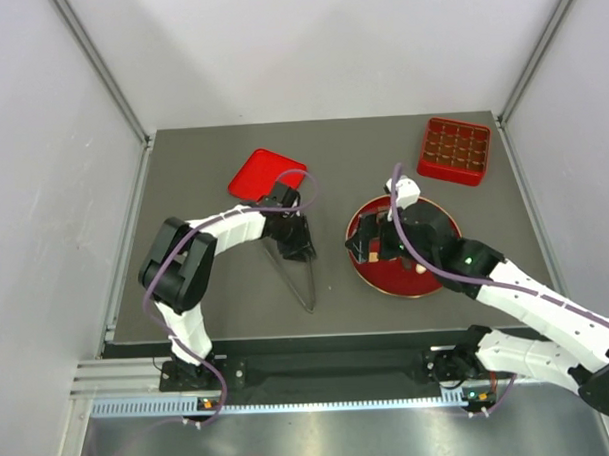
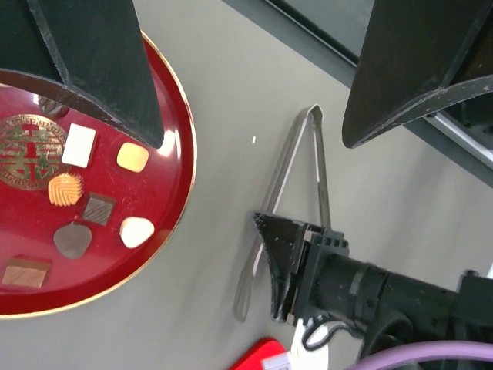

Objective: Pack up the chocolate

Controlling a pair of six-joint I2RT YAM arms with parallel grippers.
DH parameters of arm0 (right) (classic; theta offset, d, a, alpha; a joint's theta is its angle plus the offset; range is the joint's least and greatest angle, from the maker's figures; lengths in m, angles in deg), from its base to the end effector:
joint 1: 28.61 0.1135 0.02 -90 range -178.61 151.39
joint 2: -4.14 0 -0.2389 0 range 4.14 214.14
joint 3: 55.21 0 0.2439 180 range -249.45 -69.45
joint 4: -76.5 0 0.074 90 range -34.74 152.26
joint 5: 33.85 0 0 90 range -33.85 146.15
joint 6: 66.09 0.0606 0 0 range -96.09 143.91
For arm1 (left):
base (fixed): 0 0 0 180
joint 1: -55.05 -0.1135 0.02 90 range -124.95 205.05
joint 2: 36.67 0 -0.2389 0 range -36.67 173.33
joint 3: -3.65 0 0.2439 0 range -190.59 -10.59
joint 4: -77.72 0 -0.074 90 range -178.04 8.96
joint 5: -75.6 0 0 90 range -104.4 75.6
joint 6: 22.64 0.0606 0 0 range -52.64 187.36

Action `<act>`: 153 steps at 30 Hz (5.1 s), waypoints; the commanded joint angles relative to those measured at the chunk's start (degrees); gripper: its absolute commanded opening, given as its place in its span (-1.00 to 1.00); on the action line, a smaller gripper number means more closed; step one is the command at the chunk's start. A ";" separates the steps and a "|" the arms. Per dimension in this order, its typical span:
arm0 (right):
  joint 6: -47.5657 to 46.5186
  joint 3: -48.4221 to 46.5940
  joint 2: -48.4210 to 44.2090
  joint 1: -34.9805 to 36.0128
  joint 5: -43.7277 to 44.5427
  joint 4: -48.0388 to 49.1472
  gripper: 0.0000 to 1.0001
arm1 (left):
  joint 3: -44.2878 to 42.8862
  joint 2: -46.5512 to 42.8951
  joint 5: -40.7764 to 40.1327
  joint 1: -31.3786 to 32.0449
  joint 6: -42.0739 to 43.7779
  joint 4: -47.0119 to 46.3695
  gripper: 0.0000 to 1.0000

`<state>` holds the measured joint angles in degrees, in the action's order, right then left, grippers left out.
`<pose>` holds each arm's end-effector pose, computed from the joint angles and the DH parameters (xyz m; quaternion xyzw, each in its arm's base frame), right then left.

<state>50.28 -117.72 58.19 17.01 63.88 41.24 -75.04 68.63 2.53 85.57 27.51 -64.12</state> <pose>0.1741 0.1663 0.2823 -0.1073 0.8437 0.2608 0.4567 0.2989 -0.1967 0.1153 -0.0465 0.9646 -0.2419 0.0938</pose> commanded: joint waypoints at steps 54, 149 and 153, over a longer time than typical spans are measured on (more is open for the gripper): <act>4.65 -21.34 53.53 19.32 16.09 12.05 0.99 | 15.14 -42.01 -20.00 -28.85 11.73 9.48 0.98; -3.25 -27.58 33.33 11.07 6.51 -13.52 0.25 | 16.72 -42.01 1.79 -26.40 16.04 3.76 0.98; -4.13 -27.49 31.66 8.70 5.02 -14.31 0.22 | 16.72 -42.72 4.25 -24.46 17.09 2.89 0.98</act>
<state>47.85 -142.66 93.99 27.81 70.54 27.91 -58.47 27.56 3.54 59.81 42.70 -57.60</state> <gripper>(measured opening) 0.619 0.991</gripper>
